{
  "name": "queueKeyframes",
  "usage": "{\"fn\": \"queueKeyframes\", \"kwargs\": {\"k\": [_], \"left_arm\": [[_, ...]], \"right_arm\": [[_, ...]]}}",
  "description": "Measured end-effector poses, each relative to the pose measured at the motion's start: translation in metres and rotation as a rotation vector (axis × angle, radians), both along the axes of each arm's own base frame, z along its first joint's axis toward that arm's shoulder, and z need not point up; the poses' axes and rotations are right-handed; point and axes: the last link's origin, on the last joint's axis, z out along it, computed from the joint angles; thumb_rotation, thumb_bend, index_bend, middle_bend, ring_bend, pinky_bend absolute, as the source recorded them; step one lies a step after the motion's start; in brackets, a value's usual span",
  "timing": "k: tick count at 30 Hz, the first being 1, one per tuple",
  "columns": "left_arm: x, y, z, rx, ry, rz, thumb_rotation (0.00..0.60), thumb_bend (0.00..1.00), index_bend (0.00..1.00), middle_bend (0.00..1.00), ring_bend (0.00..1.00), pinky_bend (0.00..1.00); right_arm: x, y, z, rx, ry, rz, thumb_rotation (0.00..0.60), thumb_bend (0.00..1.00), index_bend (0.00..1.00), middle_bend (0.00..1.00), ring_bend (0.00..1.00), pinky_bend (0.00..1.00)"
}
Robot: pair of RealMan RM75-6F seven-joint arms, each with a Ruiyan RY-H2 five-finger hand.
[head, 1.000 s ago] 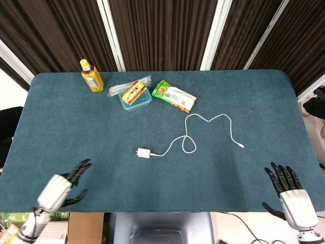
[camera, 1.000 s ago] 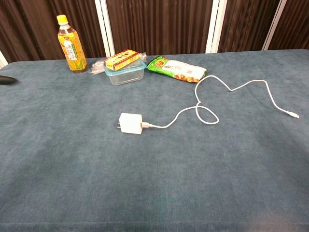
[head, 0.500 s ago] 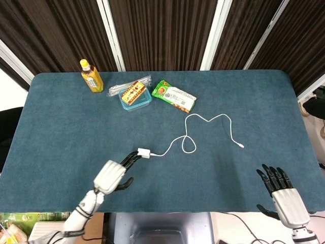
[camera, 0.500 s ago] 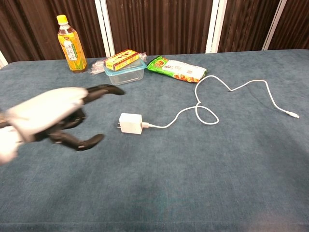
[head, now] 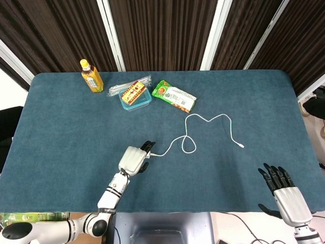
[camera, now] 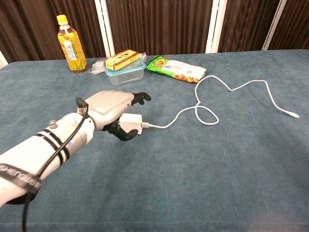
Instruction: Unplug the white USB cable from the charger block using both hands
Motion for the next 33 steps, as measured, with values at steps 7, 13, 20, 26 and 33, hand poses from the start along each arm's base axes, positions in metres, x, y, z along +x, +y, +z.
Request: {"fn": "queueKeyframes", "kwargs": {"k": [7, 13, 20, 26, 33], "left_arm": [[-0.004, 0.005, -0.004, 0.002, 0.029, 0.007, 0.600, 0.41, 0.22, 0.26, 0.96, 1.00], [-0.010, 0.009, -0.005, 0.018, 0.057, 0.004, 0.600, 0.41, 0.24, 0.28, 0.97, 1.00], [-0.016, 0.014, -0.006, 0.035, 0.086, 0.007, 0.600, 0.41, 0.30, 0.31, 0.98, 1.00], [-0.017, 0.017, -0.007, 0.046, 0.079, -0.008, 0.600, 0.42, 0.38, 0.37, 1.00, 1.00], [-0.013, 0.028, -0.013, 0.070, 0.082, -0.012, 0.600, 0.42, 0.54, 0.54, 1.00, 1.00]], "right_arm": [[-0.001, -0.001, 0.000, 0.003, 0.002, -0.005, 0.600, 0.27, 0.00, 0.00, 0.00, 0.00], [0.000, 0.001, 0.001, 0.007, -0.003, 0.000, 0.600, 0.27, 0.00, 0.00, 0.00, 0.00], [0.000, 0.002, 0.001, 0.007, -0.003, 0.002, 0.600, 0.27, 0.00, 0.00, 0.00, 0.00], [0.001, 0.002, 0.001, 0.005, -0.001, 0.008, 0.600, 0.27, 0.00, 0.00, 0.00, 0.00], [0.002, 0.005, 0.001, 0.015, -0.006, 0.022, 0.600, 0.27, 0.00, 0.00, 0.00, 0.00]]}}
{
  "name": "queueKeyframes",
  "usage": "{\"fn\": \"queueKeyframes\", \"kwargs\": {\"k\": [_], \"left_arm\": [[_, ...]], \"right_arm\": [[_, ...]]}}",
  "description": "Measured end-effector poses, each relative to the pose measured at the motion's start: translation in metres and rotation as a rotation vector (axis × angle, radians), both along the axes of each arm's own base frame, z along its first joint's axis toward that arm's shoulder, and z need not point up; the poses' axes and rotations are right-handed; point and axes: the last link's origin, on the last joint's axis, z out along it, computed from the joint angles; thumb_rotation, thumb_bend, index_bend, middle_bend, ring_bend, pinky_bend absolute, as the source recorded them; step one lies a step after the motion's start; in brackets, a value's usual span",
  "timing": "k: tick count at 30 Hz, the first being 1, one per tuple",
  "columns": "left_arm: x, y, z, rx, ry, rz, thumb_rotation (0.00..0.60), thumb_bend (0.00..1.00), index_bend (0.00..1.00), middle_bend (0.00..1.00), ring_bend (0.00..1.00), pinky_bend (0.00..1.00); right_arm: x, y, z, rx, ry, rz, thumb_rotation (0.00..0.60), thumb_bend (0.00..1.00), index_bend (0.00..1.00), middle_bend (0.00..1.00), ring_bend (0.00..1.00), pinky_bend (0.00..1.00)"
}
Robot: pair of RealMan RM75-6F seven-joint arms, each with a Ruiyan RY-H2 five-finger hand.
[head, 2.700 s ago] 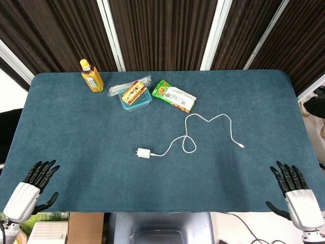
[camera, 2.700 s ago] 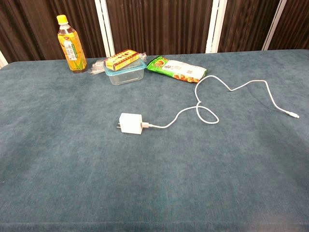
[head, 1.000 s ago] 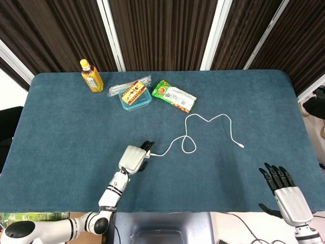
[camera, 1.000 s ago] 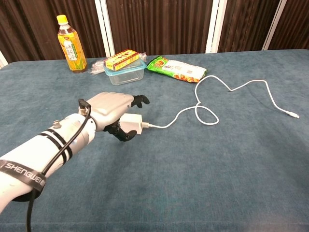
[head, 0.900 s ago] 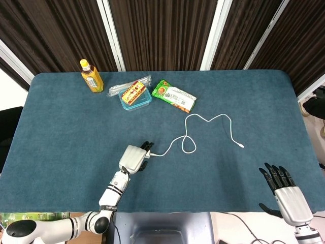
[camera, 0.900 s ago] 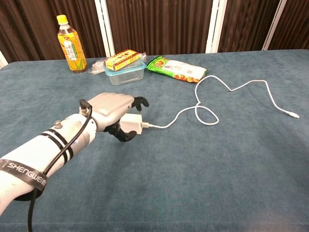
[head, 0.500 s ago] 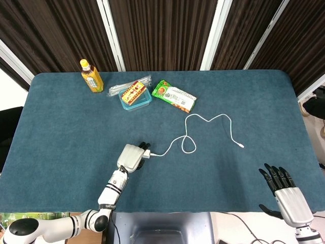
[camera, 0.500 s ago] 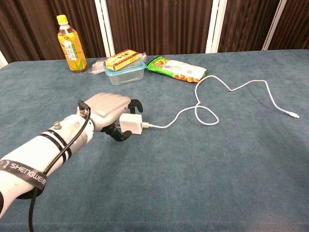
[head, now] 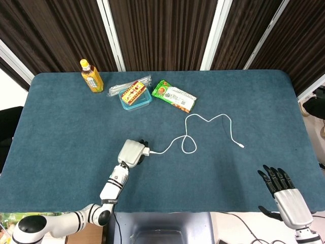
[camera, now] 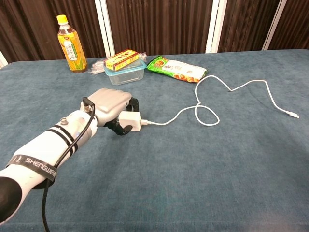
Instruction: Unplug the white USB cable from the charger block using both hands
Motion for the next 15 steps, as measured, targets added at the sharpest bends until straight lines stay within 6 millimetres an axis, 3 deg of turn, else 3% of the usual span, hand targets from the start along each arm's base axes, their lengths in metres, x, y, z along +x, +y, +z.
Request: {"fn": "queueKeyframes", "kwargs": {"k": [7, 11, 15], "left_arm": [[0.005, -0.007, 0.000, -0.022, -0.064, -0.008, 0.600, 0.47, 0.76, 0.77, 1.00, 1.00], [0.015, -0.015, 0.010, -0.032, -0.110, -0.048, 0.600, 0.52, 0.77, 0.79, 1.00, 1.00], [0.027, -0.024, 0.027, -0.029, -0.162, -0.080, 0.600, 0.54, 0.77, 0.80, 1.00, 1.00]], "right_arm": [[0.005, -0.005, -0.008, 0.025, -0.027, 0.037, 0.600, 0.27, 0.00, 0.00, 0.00, 0.00], [0.016, -0.014, -0.019, 0.064, -0.063, 0.099, 0.600, 0.27, 0.00, 0.00, 0.00, 0.00], [0.041, -0.031, -0.034, 0.093, -0.089, 0.190, 0.600, 0.27, 0.06, 0.00, 0.00, 0.00]]}}
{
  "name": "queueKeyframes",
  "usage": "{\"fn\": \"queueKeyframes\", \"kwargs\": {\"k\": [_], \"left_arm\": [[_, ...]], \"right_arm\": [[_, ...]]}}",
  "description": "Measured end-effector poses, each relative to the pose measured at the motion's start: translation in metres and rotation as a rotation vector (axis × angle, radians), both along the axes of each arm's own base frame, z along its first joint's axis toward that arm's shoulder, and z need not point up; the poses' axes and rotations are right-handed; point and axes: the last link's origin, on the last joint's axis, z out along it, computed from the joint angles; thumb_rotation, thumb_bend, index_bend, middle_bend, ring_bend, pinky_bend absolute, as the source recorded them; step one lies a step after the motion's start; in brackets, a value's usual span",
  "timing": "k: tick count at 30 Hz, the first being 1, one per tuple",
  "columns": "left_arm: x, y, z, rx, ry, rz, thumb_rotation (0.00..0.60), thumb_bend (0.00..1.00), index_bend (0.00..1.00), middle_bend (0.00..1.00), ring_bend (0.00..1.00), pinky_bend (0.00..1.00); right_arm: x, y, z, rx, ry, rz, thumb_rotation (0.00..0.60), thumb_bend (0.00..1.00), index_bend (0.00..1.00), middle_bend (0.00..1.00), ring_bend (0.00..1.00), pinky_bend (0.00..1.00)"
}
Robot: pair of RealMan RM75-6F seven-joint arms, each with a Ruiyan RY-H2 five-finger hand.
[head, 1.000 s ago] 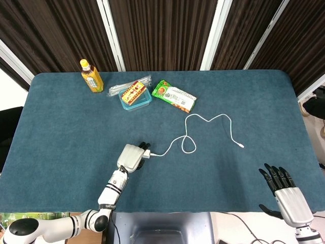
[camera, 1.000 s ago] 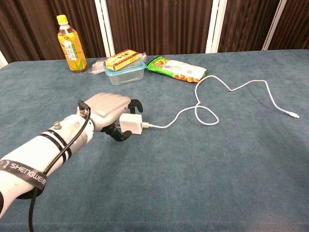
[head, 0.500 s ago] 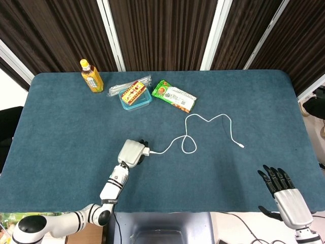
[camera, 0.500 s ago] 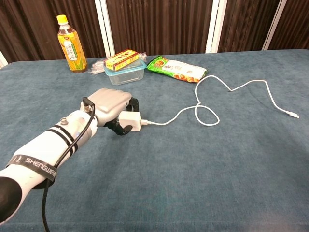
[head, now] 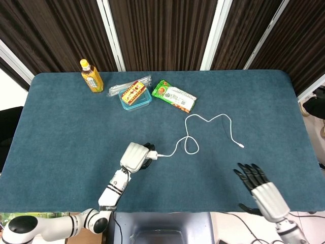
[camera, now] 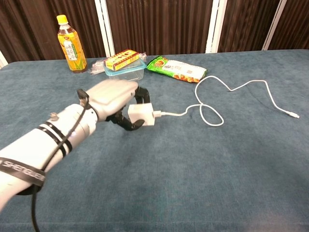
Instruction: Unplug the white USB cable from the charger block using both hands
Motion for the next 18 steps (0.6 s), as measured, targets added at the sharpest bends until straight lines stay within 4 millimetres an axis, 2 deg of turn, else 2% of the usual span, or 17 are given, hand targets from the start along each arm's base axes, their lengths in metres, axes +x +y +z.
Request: {"fn": "queueKeyframes", "kwargs": {"k": [6, 11, 18], "left_arm": [[0.011, -0.009, 0.031, 0.033, -0.028, -0.008, 0.600, 0.55, 0.77, 0.80, 1.00, 1.00], [0.010, -0.017, 0.050, 0.068, -0.027, 0.007, 0.600, 0.56, 0.77, 0.81, 1.00, 1.00], [0.008, -0.027, 0.061, 0.078, -0.031, 0.010, 0.600, 0.57, 0.77, 0.81, 1.00, 1.00]], "right_arm": [[0.056, -0.034, -0.035, 0.014, -0.095, 0.103, 0.600, 0.27, 0.24, 0.00, 0.00, 0.00], [0.097, -0.061, -0.068, 0.008, -0.166, 0.100, 0.600, 0.27, 0.37, 0.02, 0.00, 0.00], [0.154, -0.092, -0.107, -0.005, -0.232, 0.059, 0.600, 0.29, 0.46, 0.06, 0.00, 0.00]]}}
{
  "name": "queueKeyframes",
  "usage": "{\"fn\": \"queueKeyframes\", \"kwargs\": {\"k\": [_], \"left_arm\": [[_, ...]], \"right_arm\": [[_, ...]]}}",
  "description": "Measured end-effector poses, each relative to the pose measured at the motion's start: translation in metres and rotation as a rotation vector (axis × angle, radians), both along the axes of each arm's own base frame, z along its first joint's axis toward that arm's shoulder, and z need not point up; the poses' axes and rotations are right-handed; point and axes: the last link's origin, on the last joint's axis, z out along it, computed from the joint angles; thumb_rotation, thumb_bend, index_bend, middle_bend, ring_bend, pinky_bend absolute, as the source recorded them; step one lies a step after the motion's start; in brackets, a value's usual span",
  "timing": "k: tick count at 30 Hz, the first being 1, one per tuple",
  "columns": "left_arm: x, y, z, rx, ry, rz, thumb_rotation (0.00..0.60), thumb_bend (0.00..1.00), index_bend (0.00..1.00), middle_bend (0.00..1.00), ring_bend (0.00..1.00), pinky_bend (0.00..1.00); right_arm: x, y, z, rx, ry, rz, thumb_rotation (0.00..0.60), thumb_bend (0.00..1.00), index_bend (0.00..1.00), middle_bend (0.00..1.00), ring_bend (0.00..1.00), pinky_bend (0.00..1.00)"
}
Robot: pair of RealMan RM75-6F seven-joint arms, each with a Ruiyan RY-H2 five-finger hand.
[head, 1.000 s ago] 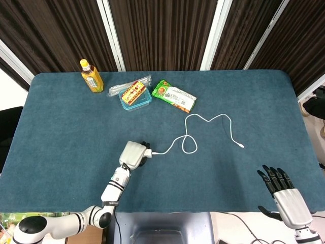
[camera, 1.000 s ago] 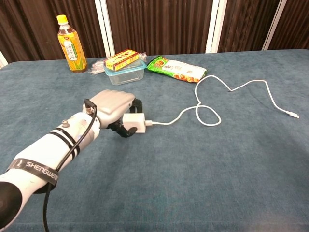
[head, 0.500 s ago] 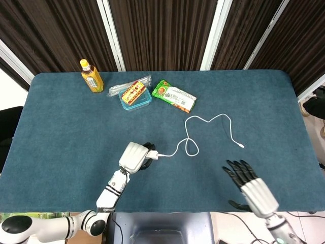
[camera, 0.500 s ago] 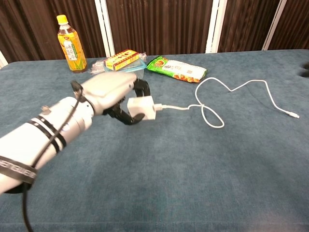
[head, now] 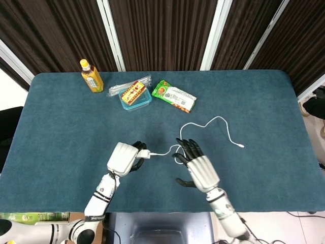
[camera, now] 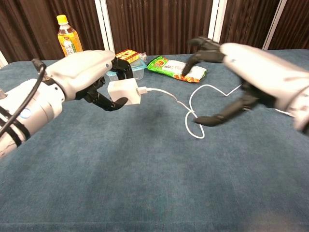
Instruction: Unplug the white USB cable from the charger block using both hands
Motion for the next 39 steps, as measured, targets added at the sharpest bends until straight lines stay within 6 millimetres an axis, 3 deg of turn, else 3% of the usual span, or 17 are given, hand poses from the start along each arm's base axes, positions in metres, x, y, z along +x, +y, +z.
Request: {"fn": "queueKeyframes", "kwargs": {"k": [6, 15, 39], "left_arm": [[-0.002, -0.003, 0.005, -0.008, -0.002, 0.005, 0.600, 0.57, 0.77, 0.81, 1.00, 1.00], [-0.002, -0.008, 0.007, -0.015, 0.001, -0.005, 0.600, 0.57, 0.77, 0.81, 1.00, 1.00], [0.001, -0.015, 0.008, -0.015, -0.004, -0.037, 0.600, 0.57, 0.77, 0.81, 1.00, 1.00]], "right_arm": [[0.040, -0.015, -0.016, -0.010, -0.005, -0.007, 0.600, 0.35, 0.51, 0.08, 0.00, 0.00], [0.076, -0.027, -0.031, -0.009, -0.002, -0.011, 0.600, 0.44, 0.60, 0.11, 0.00, 0.00], [0.073, -0.035, -0.041, -0.027, 0.023, -0.054, 0.600, 0.44, 0.63, 0.13, 0.00, 0.00]]}}
